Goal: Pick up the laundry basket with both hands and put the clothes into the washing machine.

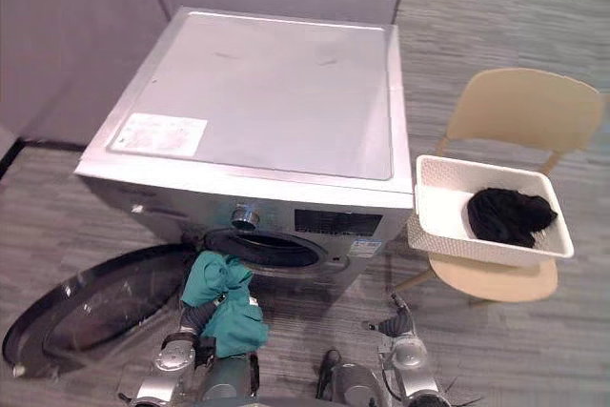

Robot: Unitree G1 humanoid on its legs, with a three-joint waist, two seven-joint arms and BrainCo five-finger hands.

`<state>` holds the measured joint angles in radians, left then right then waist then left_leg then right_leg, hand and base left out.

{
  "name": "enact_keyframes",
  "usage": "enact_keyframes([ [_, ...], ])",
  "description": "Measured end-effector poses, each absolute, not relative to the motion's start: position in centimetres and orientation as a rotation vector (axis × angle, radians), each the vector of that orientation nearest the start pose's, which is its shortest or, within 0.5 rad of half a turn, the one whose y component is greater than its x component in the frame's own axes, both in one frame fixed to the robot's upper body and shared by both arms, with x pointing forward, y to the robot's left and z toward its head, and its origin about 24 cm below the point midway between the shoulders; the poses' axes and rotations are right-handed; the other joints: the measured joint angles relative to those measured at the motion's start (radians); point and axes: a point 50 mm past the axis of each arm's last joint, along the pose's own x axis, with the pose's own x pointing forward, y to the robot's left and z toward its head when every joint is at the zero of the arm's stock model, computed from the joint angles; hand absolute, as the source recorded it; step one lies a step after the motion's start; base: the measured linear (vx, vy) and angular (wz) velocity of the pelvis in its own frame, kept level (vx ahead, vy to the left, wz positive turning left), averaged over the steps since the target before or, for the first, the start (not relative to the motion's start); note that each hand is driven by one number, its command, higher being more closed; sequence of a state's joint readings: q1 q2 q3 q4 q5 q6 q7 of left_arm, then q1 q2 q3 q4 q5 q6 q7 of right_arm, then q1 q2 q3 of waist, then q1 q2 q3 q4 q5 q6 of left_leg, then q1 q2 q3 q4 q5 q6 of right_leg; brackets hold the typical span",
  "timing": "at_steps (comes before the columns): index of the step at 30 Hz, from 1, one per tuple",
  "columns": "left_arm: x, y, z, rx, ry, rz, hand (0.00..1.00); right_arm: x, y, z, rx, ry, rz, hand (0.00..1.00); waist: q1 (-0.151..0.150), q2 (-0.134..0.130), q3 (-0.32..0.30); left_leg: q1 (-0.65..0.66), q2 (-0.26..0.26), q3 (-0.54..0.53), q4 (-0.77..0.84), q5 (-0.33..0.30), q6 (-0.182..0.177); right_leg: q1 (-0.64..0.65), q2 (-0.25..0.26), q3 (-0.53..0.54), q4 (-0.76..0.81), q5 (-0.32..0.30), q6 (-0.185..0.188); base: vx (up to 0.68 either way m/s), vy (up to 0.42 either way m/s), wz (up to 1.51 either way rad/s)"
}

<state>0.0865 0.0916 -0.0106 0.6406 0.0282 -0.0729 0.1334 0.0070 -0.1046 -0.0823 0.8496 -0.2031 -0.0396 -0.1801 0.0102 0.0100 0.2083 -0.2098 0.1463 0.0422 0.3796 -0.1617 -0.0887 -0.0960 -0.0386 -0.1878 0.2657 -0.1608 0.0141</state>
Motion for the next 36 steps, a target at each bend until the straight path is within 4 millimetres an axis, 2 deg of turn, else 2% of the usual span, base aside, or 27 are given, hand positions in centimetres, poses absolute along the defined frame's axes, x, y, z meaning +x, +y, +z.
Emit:
enact_keyframes([
  [2, 18.2, 18.4, -10.0, 0.158, 0.625, 0.139, 1.0, 16.1, -20.6, -12.5, -0.315, 0.813, -0.202, 0.0, 0.0, -0.002, 0.003, -0.015, -0.025, 0.022, -0.002, -0.005, 0.009, -0.02, -0.031, 0.013, -0.004, 0.0, 0.028, 0.12, 0.151, -0.14],
  [4, 18.7, 18.5, -9.8, 0.152, 0.61, 0.138, 1.0, 16.7, -20.2, -12.4, -0.292, 0.801, -0.202, 0.0, 0.004, -0.001, 0.018, -0.037, -0.041, 0.052, 0.015, -0.011, 0.019, -0.065, -0.052, 0.04, 0.033, -0.007, 0.041, 0.07, 0.172, -0.26],
  [6, 19.5, 18.4, -9.3, 0.152, 0.586, 0.132, 1.0, 18.3, -19.9, -11.6, -0.275, 0.751, -0.203, 0.0, 0.003, 0.001, 0.064, -0.069, -0.043, 0.076, 0.067, -0.021, 0.033, -0.114, -0.068, 0.06, 0.1, -0.019, 0.055, -0.01, 0.123, -0.32],
  [7, 20.6, 18.6, -8.4, 0.151, 0.542, 0.138, 1.0, 20.1, -19.8, -10.5, -0.278, 0.685, -0.217, 0.0, 0.004, 0.005, 0.112, -0.124, -0.033, 0.088, 0.145, -0.035, 0.053, -0.179, -0.071, 0.075, 0.183, -0.026, 0.055, -0.12, 0.088, -0.31],
  [9, 21.6, 18.3, -7.3, 0.119, 0.48, 0.16, 1.0, 21.5, -19.5, -9.2, -0.257, 0.613, -0.238, 0.0, 0.007, 0.006, 0.128, -0.223, -0.01, 0.105, 0.25, -0.074, 0.059, -0.295, -0.071, 0.088, 0.3, -0.05, 0.055, -0.15, 0.078, -0.34],
  [11, 23.4, 17.7, -5.2, 0.078, 0.379, 0.176, 1.0, 22.7, -19.3, -7.9, -0.243, 0.542, -0.255, 0.0, 0.008, 0.001, 0.177, -0.322, 0.018, 0.115, 0.397, -0.182, 0.083, -0.415, -0.075, 0.11, 0.471, -0.137, 0.06, -0.15, 0.059, -0.28],
  [12, 24.0, 17.5, -4.7, 0.065, 0.354, 0.179, 1.0, 22.9, -19.2, -7.6, -0.242, 0.526, -0.263, 0.0, 0.009, -0.004, 0.188, -0.35, 0.021, 0.118, 0.439, -0.199, 0.086, -0.446, -0.081, 0.111, 0.514, -0.158, 0.061, -0.23, 0.031, -0.18],
  [14, 26.0, 16.5, -2.1, 0.022, 0.238, 0.19, 1.0, 24.1, -19.0, -6.1, -0.228, 0.454, -0.281, 0.0, 0.009, -0.008, 0.206, -0.501, 0.046, 0.118, 0.611, -0.268, 0.095, -0.603, -0.093, 0.123, 0.685, -0.233, 0.06, -0.23, 0.012, -0.14],
  [17, 28.2, 15.0, 1.1, -0.031, 0.109, 0.184, 1.0, 25.4, -18.7, -4.5, -0.218, 0.38, -0.3, 0.0, 0.009, -0.007, 0.225, -0.674, 0.058, 0.091, 0.776, -0.316, 0.096, -0.772, -0.105, 0.132, 0.861, -0.287, 0.053, -0.17, 0.001, 0.06],
  [18, 28.5, 14.8, 1.7, -0.04, 0.089, 0.185, 1.0, 25.6, -18.7, -4.3, -0.209, 0.368, -0.308, 0.0, 0.009, -0.008, 0.227, -0.707, 0.06, 0.085, 0.805, -0.322, 0.097, -0.805, -0.106, 0.132, 0.893, -0.295, 0.049, -0.14, -0.029, 0.09],
  [24, 31.2, 12.7, 6.6, -0.084, -0.083, 0.165, 1.0, 28.5, -19.3, 0.5, -0.179, 0.168, -0.376, 0.0, 0.01, -0.013, 0.236, -1.009, 0.045, 0.01, 1.084, -0.362, 0.091, -1.083, -0.151, 0.126, 1.214, -0.402, 0.027, -0.12, -0.083, 0.25],
  [29, 32.1, 10.8, 9.6, -0.062, -0.187, 0.121, 1.0, 29.2, -20.7, 2.6, -0.19, 0.083, -0.422, 0.0, 0.032, -0.013, 0.237, -1.161, 0.042, -0.042, 1.245, -0.385, 0.071, -1.207, -0.178, 0.108, 1.4, -0.47, 0.002, -0.07, -0.105, 0.22],
  [31, 32.4, 10.1, 10.6, -0.055, -0.221, 0.103, 1.0, 29.2, -21.0, 3.0, -0.195, 0.065, -0.428, 0.0, 0.032, -0.015, 0.236, -1.194, 0.042, -0.054, 1.28, -0.385, 0.07, -1.231, -0.186, 0.103, 1.441, -0.484, -0.004, -0.04, -0.106, 0.17],
  [33, 32.9, 9.1, 12.5, -0.026, -0.286, 0.081, 1.0, 29.2, -21.4, 3.7, -0.202, 0.03, -0.449, 0.0, 0.03, -0.015, 0.236, -1.234, 0.042, -0.066, 1.316, -0.386, 0.069, -1.265, -0.189, 0.101, 1.481, -0.493, -0.01, -0.04, -0.091, 0.08],
  [35, 33.9, 8.3, 16.0, 0.014, -0.398, 0.063, 1.0, 29.3, -21.9, 4.6, -0.218, -0.012, -0.456, 0.0, 0.027, -0.021, 0.236, -1.286, 0.042, -0.079, 1.358, -0.385, 0.069, -1.309, -0.192, 0.098, 1.525, -0.499, -0.016, -0.04, -0.076, 0.03],
  [36, 34.1, 8.3, 17.0, 0.033, -0.431, 0.068, 1.0, 29.4, -21.9, 4.8, -0.219, -0.02, -0.457, 0.0, 0.024, -0.022, 0.236, -1.299, 0.042, -0.084, 1.367, -0.385, 0.068, -1.318, -0.192, 0.096, 1.533, -0.5, -0.016, -0.03, -0.072, 0.03],
])
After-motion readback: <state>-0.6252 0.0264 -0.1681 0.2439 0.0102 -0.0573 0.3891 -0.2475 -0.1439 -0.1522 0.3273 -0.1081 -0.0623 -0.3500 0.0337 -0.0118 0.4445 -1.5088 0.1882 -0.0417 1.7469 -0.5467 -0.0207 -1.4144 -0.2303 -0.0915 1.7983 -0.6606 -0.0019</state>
